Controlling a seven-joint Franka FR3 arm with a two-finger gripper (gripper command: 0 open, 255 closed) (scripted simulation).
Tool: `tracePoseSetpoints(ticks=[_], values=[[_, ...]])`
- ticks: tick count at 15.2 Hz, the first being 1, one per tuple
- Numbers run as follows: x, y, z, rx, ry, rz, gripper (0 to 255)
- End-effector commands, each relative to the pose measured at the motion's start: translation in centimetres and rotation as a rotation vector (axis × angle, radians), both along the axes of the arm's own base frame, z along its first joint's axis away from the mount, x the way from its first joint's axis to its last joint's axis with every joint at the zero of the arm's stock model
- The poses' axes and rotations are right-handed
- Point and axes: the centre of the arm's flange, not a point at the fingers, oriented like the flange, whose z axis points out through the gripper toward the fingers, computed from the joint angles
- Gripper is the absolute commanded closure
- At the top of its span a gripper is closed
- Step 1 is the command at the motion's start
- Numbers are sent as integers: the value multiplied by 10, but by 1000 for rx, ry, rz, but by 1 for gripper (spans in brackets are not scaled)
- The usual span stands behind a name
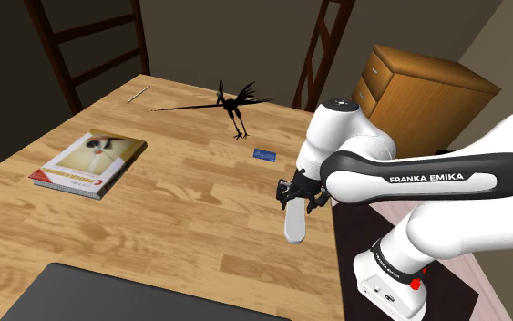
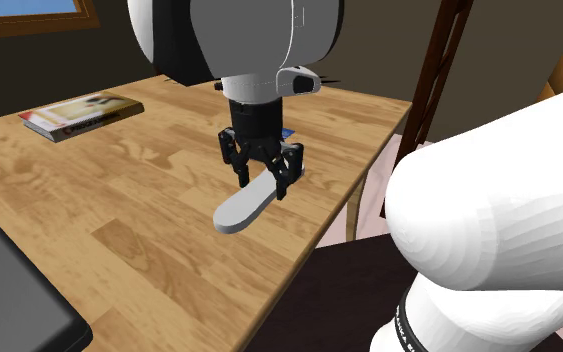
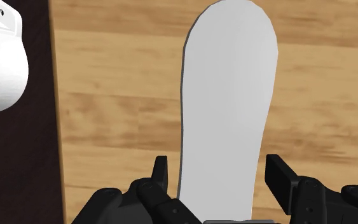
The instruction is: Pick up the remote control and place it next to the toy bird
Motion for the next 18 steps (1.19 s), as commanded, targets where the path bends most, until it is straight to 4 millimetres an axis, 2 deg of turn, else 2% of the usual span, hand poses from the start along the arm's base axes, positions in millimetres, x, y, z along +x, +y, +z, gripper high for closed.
tracePoseSetpoints(ticks=[1, 8, 18], values=[[0, 0, 0, 0, 0, 0, 255], [0, 0, 0, 0, 0, 0, 255], [0, 0, 53, 0, 0, 0, 255]])
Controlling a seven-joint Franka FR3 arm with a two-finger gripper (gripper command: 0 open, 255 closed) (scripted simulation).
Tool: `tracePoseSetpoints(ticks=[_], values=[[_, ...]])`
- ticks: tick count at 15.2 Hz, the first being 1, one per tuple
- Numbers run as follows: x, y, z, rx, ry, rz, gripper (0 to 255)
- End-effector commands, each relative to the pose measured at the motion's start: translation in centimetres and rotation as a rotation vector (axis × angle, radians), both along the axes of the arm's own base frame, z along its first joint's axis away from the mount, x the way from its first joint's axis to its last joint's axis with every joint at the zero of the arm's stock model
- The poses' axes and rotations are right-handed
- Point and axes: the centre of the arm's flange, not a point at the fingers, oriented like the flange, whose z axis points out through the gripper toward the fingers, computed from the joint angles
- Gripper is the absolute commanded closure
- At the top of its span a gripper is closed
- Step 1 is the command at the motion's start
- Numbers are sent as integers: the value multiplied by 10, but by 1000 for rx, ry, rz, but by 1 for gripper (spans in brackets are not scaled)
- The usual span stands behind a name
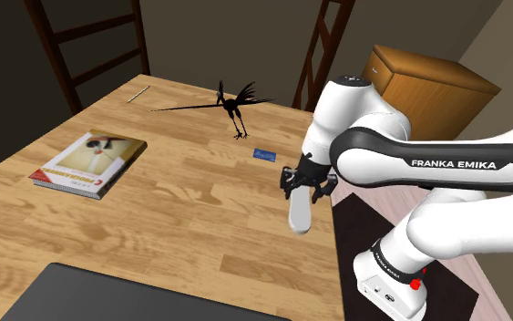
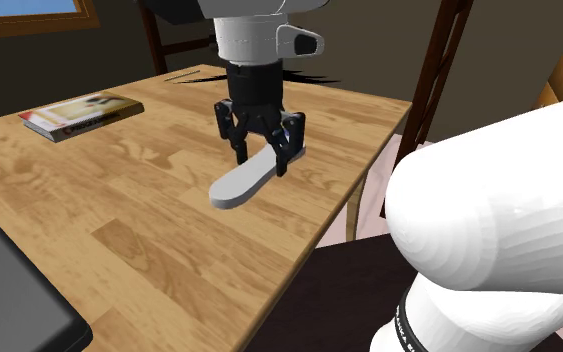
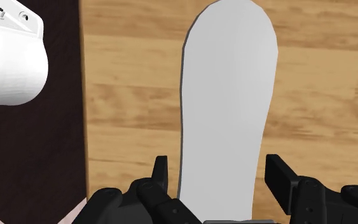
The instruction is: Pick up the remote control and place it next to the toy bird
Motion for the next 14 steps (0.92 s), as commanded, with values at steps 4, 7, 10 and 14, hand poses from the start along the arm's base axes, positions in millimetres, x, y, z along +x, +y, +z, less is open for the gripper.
tracePoseSetpoints(ticks=[4, 7, 10, 14], values=[[0, 1, 26, 0, 0, 0, 255], [0, 1, 42, 0, 0, 0, 255], [0, 1, 58, 0, 0, 0, 255], [0, 1, 79, 0, 0, 0, 255]])
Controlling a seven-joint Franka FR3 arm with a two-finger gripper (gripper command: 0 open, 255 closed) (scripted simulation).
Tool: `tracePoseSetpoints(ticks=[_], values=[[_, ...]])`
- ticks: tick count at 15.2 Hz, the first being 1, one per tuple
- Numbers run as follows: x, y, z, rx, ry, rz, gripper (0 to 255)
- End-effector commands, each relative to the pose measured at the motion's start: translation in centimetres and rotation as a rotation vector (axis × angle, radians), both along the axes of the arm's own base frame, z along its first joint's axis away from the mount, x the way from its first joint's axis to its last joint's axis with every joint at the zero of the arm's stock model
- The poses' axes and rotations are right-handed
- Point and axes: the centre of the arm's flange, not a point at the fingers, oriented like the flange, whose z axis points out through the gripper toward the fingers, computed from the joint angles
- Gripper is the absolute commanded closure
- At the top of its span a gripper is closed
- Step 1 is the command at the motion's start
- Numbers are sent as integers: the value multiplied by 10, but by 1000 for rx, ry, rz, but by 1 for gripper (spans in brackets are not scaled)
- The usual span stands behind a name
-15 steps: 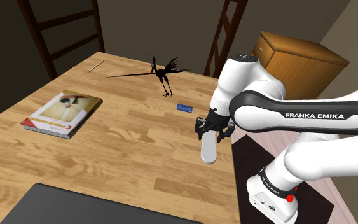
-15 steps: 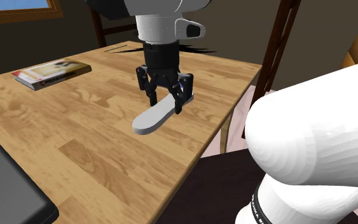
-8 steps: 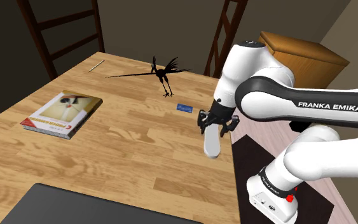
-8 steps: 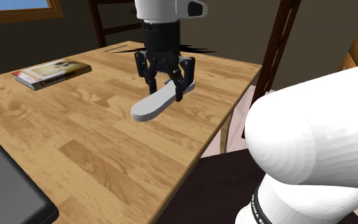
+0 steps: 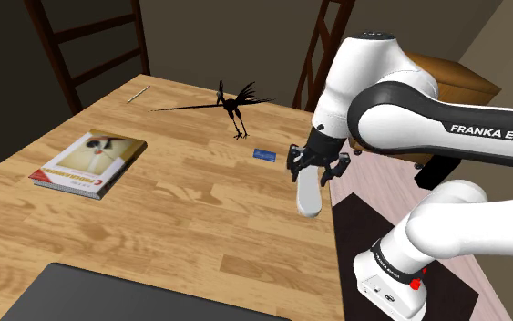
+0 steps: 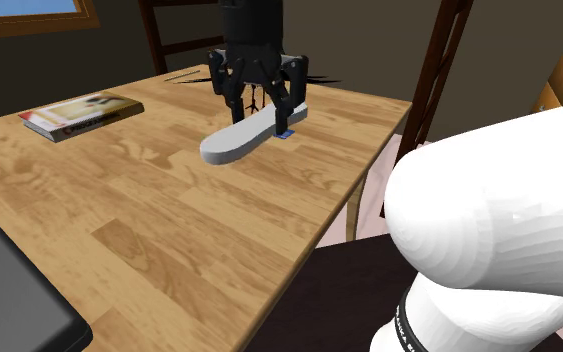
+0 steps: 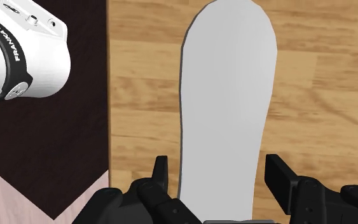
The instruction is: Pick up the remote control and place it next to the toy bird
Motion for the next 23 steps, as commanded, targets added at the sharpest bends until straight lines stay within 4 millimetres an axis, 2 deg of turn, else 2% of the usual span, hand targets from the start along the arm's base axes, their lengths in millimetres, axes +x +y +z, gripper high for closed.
tracePoseSetpoints(ticks=[1, 23], values=[[-1, 0, 11, 0, 0, 0, 255], [-1, 0, 128, 0, 0, 0, 255]])
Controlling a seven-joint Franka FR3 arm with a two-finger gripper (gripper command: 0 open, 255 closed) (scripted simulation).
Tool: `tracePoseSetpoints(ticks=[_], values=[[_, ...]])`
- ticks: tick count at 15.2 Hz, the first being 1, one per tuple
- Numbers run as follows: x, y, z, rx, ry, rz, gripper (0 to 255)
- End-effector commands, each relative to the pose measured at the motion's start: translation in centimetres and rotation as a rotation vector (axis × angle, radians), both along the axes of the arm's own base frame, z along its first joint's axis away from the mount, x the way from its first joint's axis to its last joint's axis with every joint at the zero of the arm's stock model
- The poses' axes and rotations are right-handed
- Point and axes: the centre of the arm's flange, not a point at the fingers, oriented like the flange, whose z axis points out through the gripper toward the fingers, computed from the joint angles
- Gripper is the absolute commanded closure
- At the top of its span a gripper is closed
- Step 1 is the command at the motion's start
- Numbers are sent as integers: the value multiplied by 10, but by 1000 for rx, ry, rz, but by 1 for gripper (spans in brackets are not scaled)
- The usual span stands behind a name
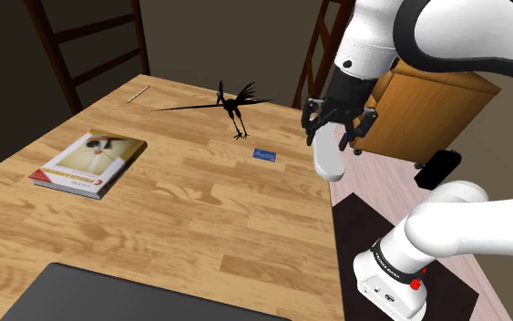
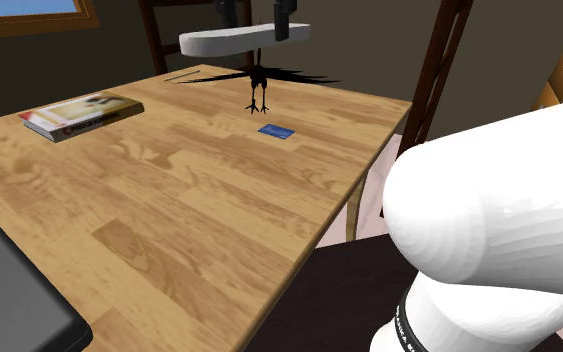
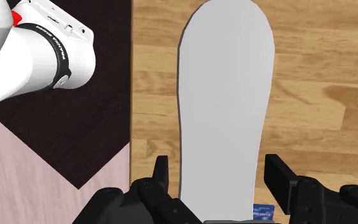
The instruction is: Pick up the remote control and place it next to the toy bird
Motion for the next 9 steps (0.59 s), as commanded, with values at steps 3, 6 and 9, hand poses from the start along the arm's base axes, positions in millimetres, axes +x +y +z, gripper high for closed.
tracePoseSetpoints(ticks=[3, 6, 9], values=[[0, 1, 22, 0, 0, 0, 255], [0, 1, 38, 0, 0, 0, 255], [0, 1, 54, 0, 0, 0, 255]])
